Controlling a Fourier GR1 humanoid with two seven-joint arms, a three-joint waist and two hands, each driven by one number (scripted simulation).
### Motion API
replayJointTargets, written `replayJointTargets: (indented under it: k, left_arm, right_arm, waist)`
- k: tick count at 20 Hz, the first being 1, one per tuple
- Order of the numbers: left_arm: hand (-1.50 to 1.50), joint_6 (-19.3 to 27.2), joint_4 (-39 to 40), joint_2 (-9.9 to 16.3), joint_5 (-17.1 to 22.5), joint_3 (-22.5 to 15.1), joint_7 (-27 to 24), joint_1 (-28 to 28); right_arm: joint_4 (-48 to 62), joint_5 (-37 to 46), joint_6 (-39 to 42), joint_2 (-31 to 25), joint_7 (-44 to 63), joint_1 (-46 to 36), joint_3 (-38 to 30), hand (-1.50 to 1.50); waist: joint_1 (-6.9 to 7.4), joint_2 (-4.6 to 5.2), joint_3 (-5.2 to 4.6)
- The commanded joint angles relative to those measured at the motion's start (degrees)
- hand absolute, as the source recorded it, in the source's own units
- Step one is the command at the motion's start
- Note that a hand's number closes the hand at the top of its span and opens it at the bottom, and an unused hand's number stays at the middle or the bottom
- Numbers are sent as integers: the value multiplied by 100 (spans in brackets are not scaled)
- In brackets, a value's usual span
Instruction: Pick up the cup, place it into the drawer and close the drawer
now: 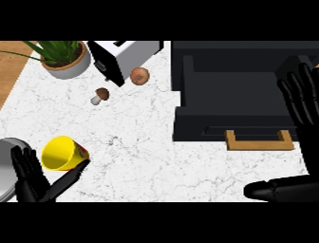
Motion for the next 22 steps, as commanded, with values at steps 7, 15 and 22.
replayJointTargets:
  k: [7,15,22]
  left_arm:
    - [-150,-433,1521,151,328,459,-853,-610]
    - [-150,-873,1539,318,421,427,-796,-658]
    - [-150,-954,2424,232,654,696,-1273,-1331]
  right_arm:
    - [49,-245,176,-145,-20,-53,-284,-150]
    - [80,-277,214,-118,1,-64,-255,-150]
    - [-48,-54,14,-26,191,-187,-68,-150]
  waist:
    - [-8,2,1]
    - [-3,1,1]
    - [-10,2,0]
